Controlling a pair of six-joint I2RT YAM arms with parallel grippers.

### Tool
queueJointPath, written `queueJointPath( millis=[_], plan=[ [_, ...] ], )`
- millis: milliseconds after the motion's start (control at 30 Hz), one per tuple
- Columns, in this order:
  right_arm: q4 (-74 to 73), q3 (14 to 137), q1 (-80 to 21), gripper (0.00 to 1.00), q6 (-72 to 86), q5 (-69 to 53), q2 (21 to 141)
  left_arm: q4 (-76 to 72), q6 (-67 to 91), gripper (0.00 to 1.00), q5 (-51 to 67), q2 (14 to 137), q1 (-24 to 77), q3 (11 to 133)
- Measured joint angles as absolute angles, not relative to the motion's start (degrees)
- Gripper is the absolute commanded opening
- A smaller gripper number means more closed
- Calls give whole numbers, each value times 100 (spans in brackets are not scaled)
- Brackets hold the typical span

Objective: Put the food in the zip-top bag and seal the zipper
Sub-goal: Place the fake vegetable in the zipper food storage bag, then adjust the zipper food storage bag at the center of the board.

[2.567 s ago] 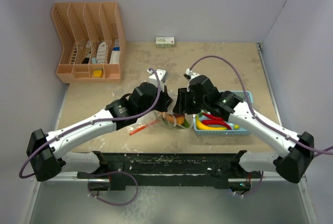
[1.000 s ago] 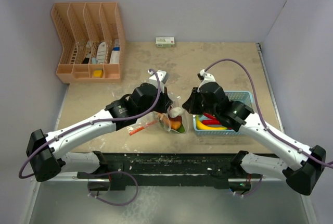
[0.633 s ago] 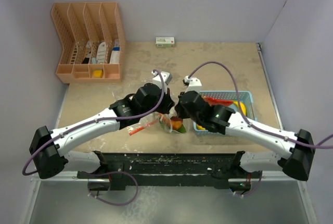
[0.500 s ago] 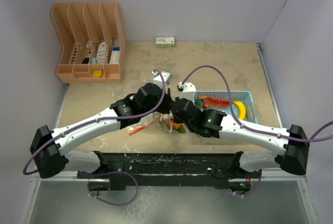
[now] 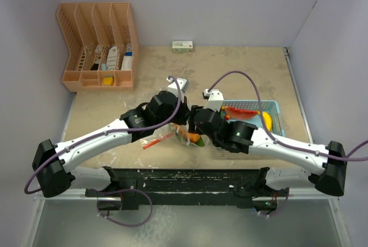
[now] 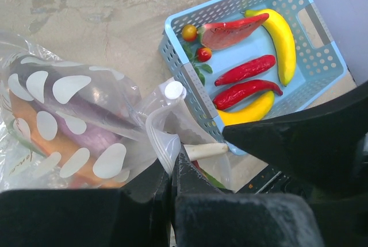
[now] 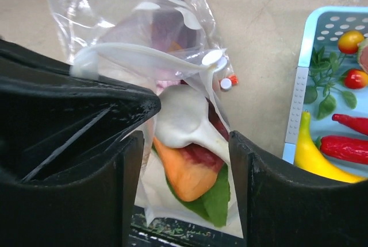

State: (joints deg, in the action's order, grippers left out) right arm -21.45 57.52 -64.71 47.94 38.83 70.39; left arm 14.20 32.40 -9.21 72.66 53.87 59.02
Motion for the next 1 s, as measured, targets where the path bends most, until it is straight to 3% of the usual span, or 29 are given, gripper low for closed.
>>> queueJointPath(
  millis=[367,500,933,1000],
  plan=[
    [-2475,5290,-6471,50,5006,3444,5463,1608,3242,0,-1000,7039,5387,5902],
    [-2598,4886,-6460,40,5059,3059,5516,1647,3240,0,-1098,6949,5387,5902],
    [-2241,4270,-6420,40,5201,2532,5953,1811,3245,0,-1135,6941,5387,5902],
    [-2102,4193,-6410,31,5205,2458,6058,1835,3245,0,-1138,6930,5387,5902]
  ],
)
